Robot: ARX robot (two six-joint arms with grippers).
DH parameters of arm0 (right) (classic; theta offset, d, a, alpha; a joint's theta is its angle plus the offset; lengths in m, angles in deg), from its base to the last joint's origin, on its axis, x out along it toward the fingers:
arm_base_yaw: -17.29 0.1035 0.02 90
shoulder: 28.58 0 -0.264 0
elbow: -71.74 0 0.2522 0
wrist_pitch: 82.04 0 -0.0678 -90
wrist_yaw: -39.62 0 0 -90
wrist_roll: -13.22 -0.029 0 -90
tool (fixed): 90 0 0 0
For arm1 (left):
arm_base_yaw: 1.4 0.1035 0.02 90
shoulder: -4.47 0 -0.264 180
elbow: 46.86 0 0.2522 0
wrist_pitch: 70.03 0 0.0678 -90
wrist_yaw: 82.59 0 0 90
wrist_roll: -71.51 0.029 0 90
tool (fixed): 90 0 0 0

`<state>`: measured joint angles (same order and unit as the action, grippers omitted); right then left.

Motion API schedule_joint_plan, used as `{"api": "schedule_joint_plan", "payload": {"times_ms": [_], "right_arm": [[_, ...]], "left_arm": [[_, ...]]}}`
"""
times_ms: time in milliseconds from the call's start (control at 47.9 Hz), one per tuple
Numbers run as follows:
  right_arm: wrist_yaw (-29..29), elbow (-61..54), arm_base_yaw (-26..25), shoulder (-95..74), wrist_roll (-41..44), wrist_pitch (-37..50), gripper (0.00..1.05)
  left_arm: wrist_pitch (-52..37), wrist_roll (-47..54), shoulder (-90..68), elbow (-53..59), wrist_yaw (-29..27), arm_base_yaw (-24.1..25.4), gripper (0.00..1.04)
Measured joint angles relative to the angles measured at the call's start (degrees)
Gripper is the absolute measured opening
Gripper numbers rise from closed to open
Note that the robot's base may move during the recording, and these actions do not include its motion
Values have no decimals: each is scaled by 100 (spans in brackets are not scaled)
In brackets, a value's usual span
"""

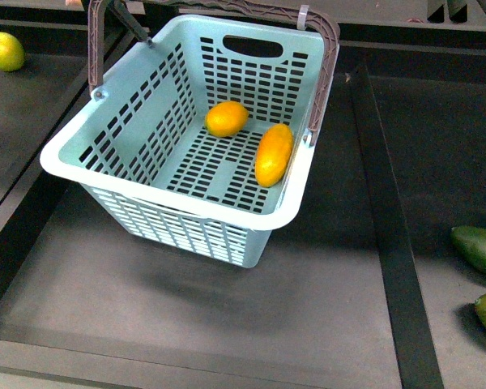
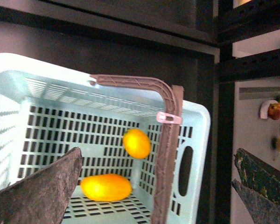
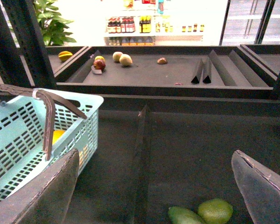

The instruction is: Pick lemon and mango into basket

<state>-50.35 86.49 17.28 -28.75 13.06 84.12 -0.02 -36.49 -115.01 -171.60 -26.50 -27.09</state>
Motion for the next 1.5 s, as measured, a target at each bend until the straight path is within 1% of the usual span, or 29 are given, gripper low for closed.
{"api": "schedule_joint_plan", "payload": {"times_ms": [146,251,272,293,313,334,355,376,397,418,481,522,543,585,606,648,710,878,1003,1170,1212,1275,1379,1442,1504], "right_arm": [[0,0,0,0,0,0,96],[0,0,0,0,0,0,96],[-2,0,0,0,0,0,96],[-13,0,0,0,0,0,96],[-2,-2,0,0,0,0,96],[4,0,0,0,0,0,96],[0,0,0,0,0,0,96],[4,0,0,0,0,0,96],[9,0,0,0,0,0,96],[9,0,0,0,0,0,96],[2,0,0,0,0,0,96],[2,0,0,0,0,0,96],[2,0,0,0,0,0,96],[-2,0,0,0,0,0,96],[-2,0,0,0,0,0,96],[0,0,0,0,0,0,96],[0,0,0,0,0,0,96],[0,0,0,0,0,0,96],[0,0,0,0,0,0,96],[0,0,0,0,0,0,96],[0,0,0,0,0,0,96],[2,0,0,0,0,0,96],[0,0,0,0,0,0,96],[0,0,0,0,0,0,96],[0,0,0,0,0,0,96]], "left_arm": [[446,105,474,437,-42,22,98],[455,131,658,474,-61,50,98],[271,387,721,579,9,66,97],[-667,909,981,1150,254,120,92],[-1687,1871,1294,1812,785,190,87],[-2361,2509,1521,2308,986,229,83],[-3340,3497,1851,3038,1169,295,78],[-4024,4030,2076,3541,1309,345,74],[-4680,4863,2284,4006,1386,398,71],[-5012,5198,2385,4232,1416,424,69],[-6996,7029,2887,5405,1578,605,58],[-8293,8035,3136,6037,1650,732,51],[-9117,8679,3305,6439,1714,837,46],[-9919,9571,3668,7049,1805,1021,35],[-10118,9853,3840,7318,1869,1093,29],[-10306,10227,4116,7788,2026,1193,19],[-10426,10502,4419,8380,2236,1329,3],[-10539,10690,5276,9385,2551,1722,3],[-10507,10706,5753,9816,2736,1880,3],[-10183,10719,6568,10323,2959,2107,3],[-10061,10727,6778,10419,3305,2358,3],[-9899,10732,7049,10524,3348,2518,3],[-9584,10734,7532,10688,3388,2540,3],[-9788,10734,7608,10883,3383,2544,3],[-9630,10736,7777,11001,3388,2546,3]]}}
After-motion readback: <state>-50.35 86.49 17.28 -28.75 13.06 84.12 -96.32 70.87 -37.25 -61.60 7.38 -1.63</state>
